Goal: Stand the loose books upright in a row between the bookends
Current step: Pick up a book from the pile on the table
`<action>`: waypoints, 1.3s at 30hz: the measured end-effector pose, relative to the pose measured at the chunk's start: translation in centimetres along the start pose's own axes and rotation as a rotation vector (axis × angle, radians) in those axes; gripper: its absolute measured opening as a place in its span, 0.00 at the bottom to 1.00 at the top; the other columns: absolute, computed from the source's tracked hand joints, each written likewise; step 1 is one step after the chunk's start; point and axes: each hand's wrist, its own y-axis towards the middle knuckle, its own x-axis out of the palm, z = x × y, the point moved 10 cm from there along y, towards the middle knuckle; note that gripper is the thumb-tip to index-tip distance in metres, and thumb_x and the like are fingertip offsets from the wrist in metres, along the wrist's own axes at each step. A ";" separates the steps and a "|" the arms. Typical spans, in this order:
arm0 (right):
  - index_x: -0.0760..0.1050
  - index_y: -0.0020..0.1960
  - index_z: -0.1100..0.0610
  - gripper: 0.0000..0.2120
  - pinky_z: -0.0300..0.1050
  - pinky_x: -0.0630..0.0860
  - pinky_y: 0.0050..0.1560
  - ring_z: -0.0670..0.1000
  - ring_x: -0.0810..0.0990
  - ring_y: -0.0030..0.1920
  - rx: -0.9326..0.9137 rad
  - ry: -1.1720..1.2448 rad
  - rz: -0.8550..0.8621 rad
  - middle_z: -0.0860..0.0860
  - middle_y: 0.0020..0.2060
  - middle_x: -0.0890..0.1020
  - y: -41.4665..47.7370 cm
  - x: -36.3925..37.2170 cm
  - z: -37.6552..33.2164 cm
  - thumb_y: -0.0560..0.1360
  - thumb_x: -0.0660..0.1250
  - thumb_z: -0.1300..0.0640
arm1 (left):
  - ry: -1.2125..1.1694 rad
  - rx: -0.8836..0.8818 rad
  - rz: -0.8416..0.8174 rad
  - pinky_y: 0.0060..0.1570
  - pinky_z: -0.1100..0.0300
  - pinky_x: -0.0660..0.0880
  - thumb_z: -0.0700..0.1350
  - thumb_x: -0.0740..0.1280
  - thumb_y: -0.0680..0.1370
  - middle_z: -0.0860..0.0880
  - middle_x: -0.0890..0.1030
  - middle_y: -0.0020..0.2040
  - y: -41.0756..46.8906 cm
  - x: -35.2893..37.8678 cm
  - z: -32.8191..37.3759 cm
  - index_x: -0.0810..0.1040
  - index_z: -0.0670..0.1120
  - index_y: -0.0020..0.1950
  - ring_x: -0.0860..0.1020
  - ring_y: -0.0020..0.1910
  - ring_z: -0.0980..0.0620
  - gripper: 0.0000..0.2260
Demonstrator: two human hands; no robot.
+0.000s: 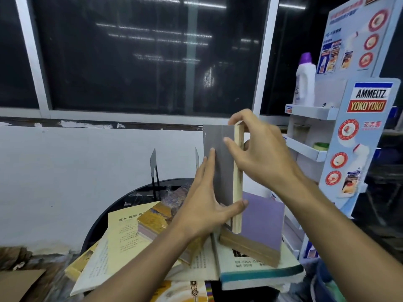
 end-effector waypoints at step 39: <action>0.75 0.68 0.59 0.16 0.51 0.80 0.44 0.58 0.81 0.42 -0.077 0.014 0.111 0.57 0.42 0.83 12.0 18.7 -0.4 0.80 0.66 0.61 | 0.589 -0.419 -0.005 0.64 0.44 0.75 0.53 0.69 0.77 0.46 0.73 0.73 8.9 -13.8 -20.9 0.58 0.53 0.80 0.73 0.69 0.43 0.34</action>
